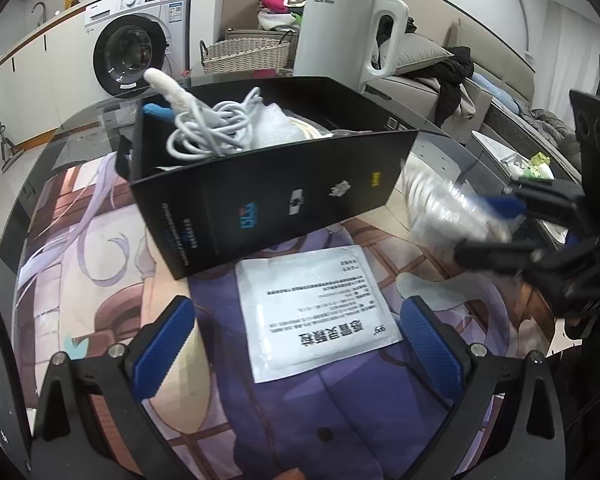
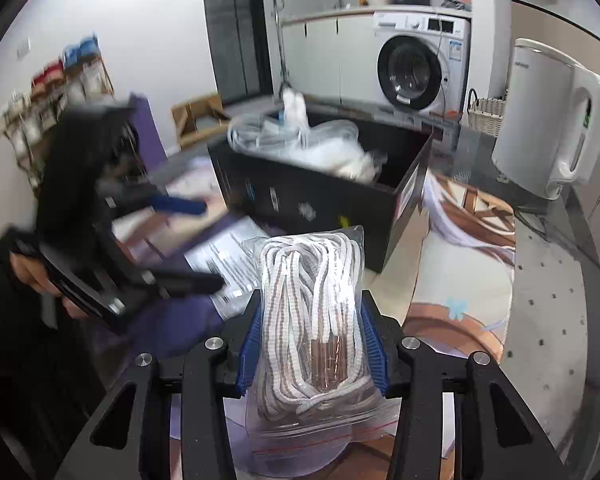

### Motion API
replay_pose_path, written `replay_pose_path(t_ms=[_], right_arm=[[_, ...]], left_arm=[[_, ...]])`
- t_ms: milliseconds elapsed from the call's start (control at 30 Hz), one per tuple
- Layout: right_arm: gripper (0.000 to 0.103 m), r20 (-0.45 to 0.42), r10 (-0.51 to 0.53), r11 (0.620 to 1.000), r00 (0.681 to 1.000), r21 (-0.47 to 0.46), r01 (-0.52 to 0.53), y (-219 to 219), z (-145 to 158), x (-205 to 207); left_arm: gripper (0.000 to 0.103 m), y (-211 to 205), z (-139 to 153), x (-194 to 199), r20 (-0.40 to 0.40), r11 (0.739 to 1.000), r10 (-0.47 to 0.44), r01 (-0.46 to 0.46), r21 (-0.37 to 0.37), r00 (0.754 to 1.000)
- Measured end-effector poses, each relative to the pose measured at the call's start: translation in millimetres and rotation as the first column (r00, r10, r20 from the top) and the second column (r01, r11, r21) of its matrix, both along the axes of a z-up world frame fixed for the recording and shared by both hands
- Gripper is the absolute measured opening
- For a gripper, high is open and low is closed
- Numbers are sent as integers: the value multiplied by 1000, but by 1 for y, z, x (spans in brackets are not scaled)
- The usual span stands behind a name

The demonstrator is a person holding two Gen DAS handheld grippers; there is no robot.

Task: Organize soft objects
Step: 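Grasp the bag of white laces with the right gripper while the left gripper grasps the white printed sachet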

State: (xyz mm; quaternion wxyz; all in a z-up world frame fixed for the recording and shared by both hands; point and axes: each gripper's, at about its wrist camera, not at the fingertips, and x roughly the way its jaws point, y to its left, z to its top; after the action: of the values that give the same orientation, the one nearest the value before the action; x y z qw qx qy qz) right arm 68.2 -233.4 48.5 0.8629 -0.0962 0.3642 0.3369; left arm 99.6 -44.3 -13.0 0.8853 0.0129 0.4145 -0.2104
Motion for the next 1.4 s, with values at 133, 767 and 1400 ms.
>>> replay_pose_path(t_ms=[133,767,1400], right_arm=[[45,8,-18,999,1000,39,17,-5,6,0],[45,36,-45,995,998,92,42,-11,17,-4],[45,94,-108,976,990,200,88,-14,41,-1]], left_arm=[[103,-10,-4,3,-27,1000,-10,11,25,1000],[67,-35,-6,2,5,993,12,-12,116,1000],[55,-20,42,-25,121,999,-35,36,-14,992]])
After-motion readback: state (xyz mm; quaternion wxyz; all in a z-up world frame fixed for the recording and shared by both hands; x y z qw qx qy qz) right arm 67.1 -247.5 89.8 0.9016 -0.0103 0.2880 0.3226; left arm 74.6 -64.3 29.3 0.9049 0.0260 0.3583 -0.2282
